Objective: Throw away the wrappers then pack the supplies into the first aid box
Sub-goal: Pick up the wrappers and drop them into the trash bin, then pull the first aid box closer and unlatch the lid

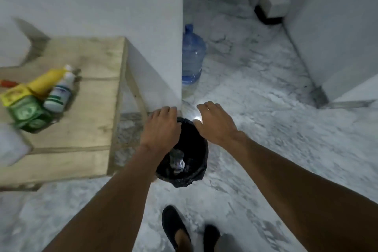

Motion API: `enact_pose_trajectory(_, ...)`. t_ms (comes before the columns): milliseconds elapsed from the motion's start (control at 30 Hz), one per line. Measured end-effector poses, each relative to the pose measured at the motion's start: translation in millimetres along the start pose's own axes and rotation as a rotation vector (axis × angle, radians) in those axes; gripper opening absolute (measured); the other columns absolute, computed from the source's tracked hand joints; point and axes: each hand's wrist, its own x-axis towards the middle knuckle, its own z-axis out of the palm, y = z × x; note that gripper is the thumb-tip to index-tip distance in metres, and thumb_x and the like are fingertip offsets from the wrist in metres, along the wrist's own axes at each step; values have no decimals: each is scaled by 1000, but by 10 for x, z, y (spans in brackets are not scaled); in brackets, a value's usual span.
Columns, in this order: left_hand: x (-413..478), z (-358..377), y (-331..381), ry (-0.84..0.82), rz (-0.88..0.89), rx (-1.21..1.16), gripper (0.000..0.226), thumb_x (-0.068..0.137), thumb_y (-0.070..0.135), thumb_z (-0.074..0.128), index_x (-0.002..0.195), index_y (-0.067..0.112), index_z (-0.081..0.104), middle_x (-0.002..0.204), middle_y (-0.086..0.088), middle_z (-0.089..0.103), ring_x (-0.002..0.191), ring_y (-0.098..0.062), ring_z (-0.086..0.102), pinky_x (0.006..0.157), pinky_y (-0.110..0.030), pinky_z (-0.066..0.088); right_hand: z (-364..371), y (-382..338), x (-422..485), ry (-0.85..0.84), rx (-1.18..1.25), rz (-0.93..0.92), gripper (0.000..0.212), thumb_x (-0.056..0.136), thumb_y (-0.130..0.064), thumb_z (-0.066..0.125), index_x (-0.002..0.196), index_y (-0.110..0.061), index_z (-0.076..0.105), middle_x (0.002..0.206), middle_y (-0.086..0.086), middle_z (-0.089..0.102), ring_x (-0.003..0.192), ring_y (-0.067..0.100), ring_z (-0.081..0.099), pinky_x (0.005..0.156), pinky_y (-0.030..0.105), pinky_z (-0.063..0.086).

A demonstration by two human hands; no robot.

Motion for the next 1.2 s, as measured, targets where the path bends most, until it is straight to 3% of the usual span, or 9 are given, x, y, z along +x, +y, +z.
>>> enact_pose_trajectory(233, -440, -1778, 64, 289, -151, 68, 42, 96, 32, 51, 130, 8, 50, 125, -15, 58, 113, -35, 56, 92, -41, 43, -1363, -828, -459, 259, 32, -153, 42, 96, -36, 52, 127, -7, 52, 128, 16, 53, 115, 33, 51, 87, 40, 48)
enact_pose_trajectory(467, -1445, -2513, -303, 431, -260, 120, 41, 95, 32, 53, 124, 3, 54, 118, -17, 59, 109, -37, 57, 85, -43, 44, -1828, -1716, -944, 324, -17, -335, 42, 98, -34, 47, 133, -10, 47, 132, 12, 47, 119, 30, 45, 75, 34, 35)
enact_pose_trajectory(667, -2219, -2724, -1071, 430, -396, 150, 41, 95, 34, 52, 124, 5, 54, 117, -15, 59, 106, -35, 56, 78, -41, 45, -1777, -2605, -1111, 328, -18, -434, 44, 96, -35, 50, 132, -10, 47, 128, 12, 48, 118, 31, 46, 85, 40, 45)
enact_pose_trajectory(867, -2733, -2723, -2179, 404, -453, 110, 42, 97, 34, 49, 128, 6, 52, 123, -14, 58, 111, -33, 56, 84, -43, 50, -1446, -3774, -962, 330, 22, -453, 41, 96, -32, 50, 129, -9, 48, 125, 14, 50, 117, 34, 47, 84, 39, 44)
enact_pose_trajectory(1200, -3206, -2425, -4012, 137, -436, 72, 42, 98, 38, 46, 130, 10, 49, 121, -12, 57, 108, -30, 57, 79, -39, 47, -456, -5286, -554, 164, 62, -332, 44, 96, -38, 52, 129, -9, 49, 127, 16, 51, 118, 35, 49, 92, 42, 43)
